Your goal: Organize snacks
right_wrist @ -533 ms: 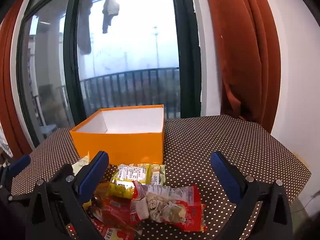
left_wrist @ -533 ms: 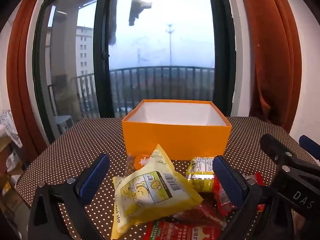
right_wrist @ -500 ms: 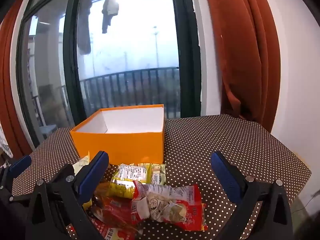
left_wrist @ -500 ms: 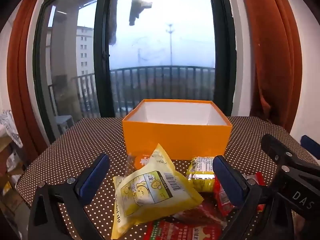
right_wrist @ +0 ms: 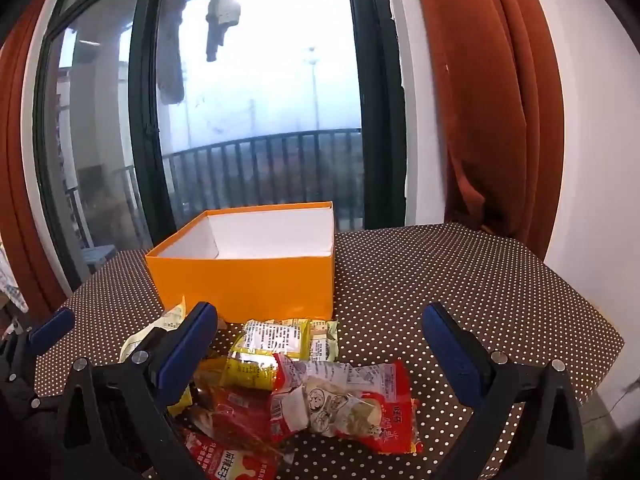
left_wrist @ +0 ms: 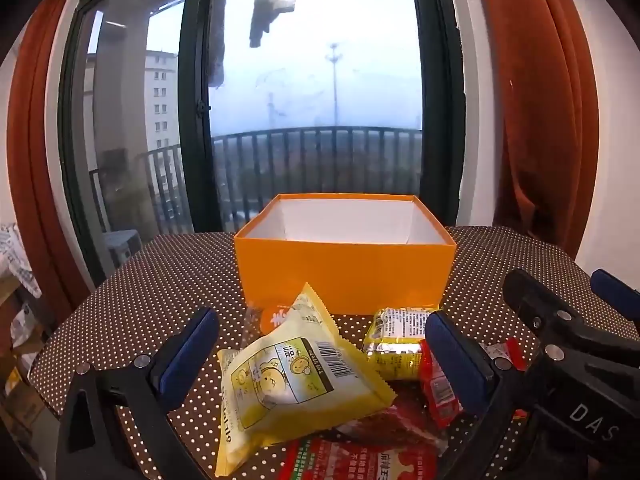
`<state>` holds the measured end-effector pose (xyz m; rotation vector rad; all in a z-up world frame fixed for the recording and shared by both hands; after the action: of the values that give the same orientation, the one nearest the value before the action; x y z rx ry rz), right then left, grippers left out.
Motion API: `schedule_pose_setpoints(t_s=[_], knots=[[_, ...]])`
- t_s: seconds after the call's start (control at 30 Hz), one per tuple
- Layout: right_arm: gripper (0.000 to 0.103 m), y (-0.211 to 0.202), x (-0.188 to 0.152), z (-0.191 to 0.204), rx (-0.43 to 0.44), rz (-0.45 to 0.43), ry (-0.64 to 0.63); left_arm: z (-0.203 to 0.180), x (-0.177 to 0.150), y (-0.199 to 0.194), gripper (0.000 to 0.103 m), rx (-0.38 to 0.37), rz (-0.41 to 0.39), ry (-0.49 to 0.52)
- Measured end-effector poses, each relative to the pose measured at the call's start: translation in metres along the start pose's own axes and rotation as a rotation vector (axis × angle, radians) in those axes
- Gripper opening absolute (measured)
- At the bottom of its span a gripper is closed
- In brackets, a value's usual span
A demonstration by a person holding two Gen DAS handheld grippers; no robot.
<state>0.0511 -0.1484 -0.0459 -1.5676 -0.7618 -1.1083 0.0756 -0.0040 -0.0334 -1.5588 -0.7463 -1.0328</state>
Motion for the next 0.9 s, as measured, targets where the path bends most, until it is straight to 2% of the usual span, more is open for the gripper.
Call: schedule_pose_setpoints(t_s=[0.1,0.23,0.33,0.57,0.63,0.8,0.9], knots=[[0.102,-0.003,0.005,-0.002,0.012,0.006,0.014,-0.004,0.006,-0.002,0.102,-0.036,0.012,0.001],[0.102,-0.004,0.008,-0.001,0.0,0.021,0.012,-0.009,0.012,-0.003,0.102,-0.031,0.031,0.038],[0.102,-0.002,0.01,0.003,0.023,0.049,0.028,-0.011,0.014,0.0,0.102,-0.046,0.041,0.037],[0.102,0.003,0.013,0.003,0.012,0.029,0.08,-0.008,0.014,0.007,0.101,-0.062,0.043,0.022],[0.102,0.007,0.013,0.003,-0.001,0.039,0.068,-0.009,0.013,0.01,0.101,-0.054,0.038,0.034],[0.102,0.014,0.013,0.006,-0.01,0.046,0.04,-0.009,0.009,0.019,0.1,-0.12,0.068,-0.009],[0.102,0.017,0.014,0.007,-0.013,0.051,0.027,-0.009,0.01,0.021,0.1,-0.125,0.063,0.003]])
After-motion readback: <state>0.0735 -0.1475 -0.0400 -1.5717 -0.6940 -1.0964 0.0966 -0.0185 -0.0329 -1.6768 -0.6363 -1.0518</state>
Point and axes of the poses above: each gripper's, at about its wrist camera, not at the fingertips, and y roughly the way its jaws point, z to its left, x to its top, the point moved 8 cm from there along y, roughly the way its jaws point, and after that the axes turned 9 degrees about -x, right-handed, at the moved point
